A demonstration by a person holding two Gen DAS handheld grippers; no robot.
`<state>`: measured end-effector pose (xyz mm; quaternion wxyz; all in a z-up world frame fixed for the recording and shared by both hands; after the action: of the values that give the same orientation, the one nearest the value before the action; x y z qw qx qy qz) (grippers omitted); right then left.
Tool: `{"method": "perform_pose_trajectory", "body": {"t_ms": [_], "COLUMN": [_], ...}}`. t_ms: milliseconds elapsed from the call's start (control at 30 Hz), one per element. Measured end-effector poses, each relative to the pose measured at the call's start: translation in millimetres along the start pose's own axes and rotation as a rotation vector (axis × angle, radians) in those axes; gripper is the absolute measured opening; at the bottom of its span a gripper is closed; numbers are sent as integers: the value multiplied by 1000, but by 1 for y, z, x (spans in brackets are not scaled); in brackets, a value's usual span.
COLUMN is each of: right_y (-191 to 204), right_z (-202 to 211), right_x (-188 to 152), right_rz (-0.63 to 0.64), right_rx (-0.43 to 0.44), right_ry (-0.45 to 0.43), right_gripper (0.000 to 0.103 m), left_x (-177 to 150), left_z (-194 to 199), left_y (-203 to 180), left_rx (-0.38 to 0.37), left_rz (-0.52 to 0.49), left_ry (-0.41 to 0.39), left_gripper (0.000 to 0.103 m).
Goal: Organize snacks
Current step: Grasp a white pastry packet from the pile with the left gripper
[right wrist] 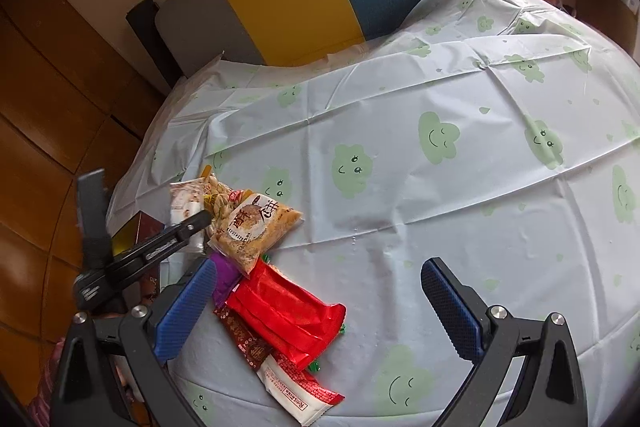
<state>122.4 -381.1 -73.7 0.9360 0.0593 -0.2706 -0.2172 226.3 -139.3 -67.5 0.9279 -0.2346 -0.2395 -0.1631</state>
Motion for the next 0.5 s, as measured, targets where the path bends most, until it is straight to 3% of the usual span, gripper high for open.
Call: {"method": "perform_pose_trajectory", "body": {"t_ms": [233,500], "right_y": [2,7], "right_z": [-2,-7], "right_x": [-4,-8], "right_rz": [26,62], "right_rx": [-30,-51], "right_ry": [3,10], "right_gripper": [103,103], "left_x": [-42,-123], "left_z": [53,69], "left_y": [-30,-56], "left_rx": [-53,-85], "left_rz": [-120,-272], "left_ry": [-41,38], "left_gripper": [32,32]}}
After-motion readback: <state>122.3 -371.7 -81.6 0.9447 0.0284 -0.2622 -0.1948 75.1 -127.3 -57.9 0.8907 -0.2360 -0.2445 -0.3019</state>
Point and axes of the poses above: each gripper's, at about its wrist camera, not at the fingertips, and z roughly against the way its jaws point, y to its left, x to its top, the point moved 2 cm from there along -z, roughly the way its jaws point, and after that the axes turned 14 degrees about -x, right-handed, at the moved point
